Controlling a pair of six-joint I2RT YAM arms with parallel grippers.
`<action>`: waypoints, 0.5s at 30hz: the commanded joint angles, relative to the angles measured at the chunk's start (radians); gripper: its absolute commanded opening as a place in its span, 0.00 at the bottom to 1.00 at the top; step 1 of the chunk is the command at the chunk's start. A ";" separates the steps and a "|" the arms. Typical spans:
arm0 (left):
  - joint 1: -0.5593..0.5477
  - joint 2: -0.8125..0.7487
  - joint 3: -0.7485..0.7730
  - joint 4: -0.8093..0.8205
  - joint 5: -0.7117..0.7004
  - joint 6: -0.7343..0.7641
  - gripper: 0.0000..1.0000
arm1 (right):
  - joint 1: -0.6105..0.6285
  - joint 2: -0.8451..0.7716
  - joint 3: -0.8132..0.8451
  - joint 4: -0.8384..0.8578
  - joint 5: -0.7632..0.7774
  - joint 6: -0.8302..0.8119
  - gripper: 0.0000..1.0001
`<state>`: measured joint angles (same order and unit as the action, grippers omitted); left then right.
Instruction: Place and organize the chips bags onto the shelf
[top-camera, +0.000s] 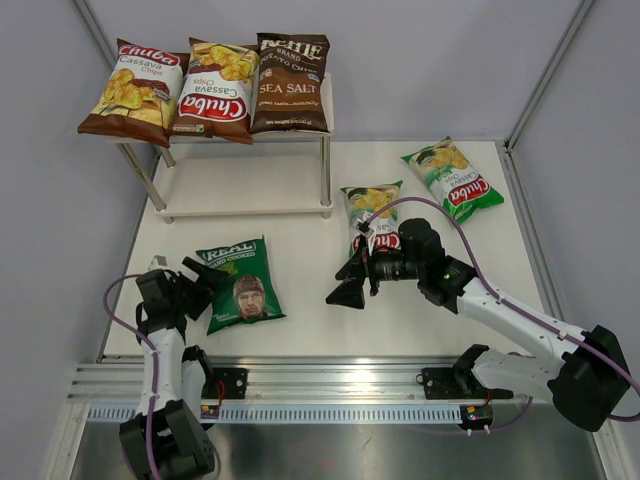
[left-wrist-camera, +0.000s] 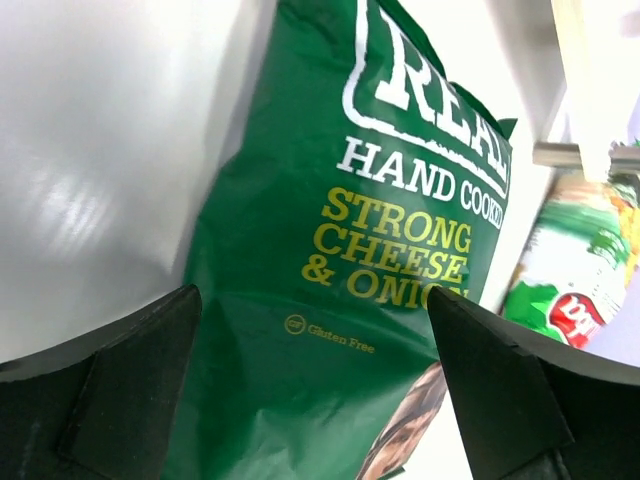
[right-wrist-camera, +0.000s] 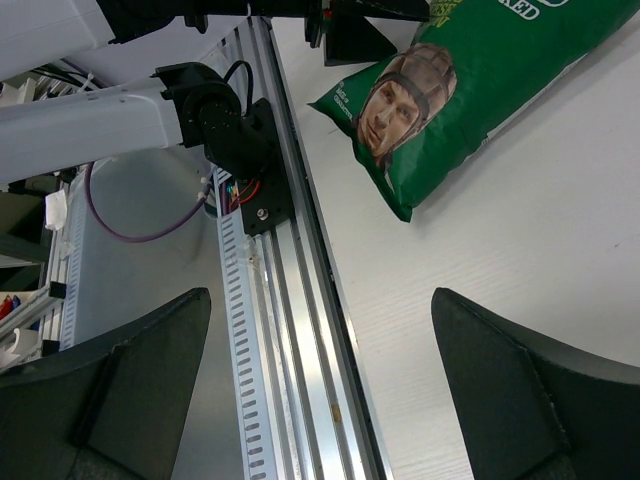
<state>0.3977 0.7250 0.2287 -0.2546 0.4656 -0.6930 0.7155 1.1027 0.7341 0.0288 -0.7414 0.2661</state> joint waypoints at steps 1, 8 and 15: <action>-0.007 -0.024 0.027 -0.034 -0.108 0.019 0.99 | 0.002 0.000 0.018 0.028 0.020 -0.008 0.99; -0.005 0.202 0.113 0.191 -0.078 0.107 0.99 | 0.002 0.026 0.025 0.017 -0.012 -0.030 1.00; 0.001 0.506 0.087 0.552 0.120 0.012 0.99 | 0.002 0.011 0.016 0.020 -0.072 -0.048 0.99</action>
<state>0.3943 1.1435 0.3176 0.0906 0.4824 -0.6575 0.7155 1.1324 0.7341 0.0246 -0.7689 0.2478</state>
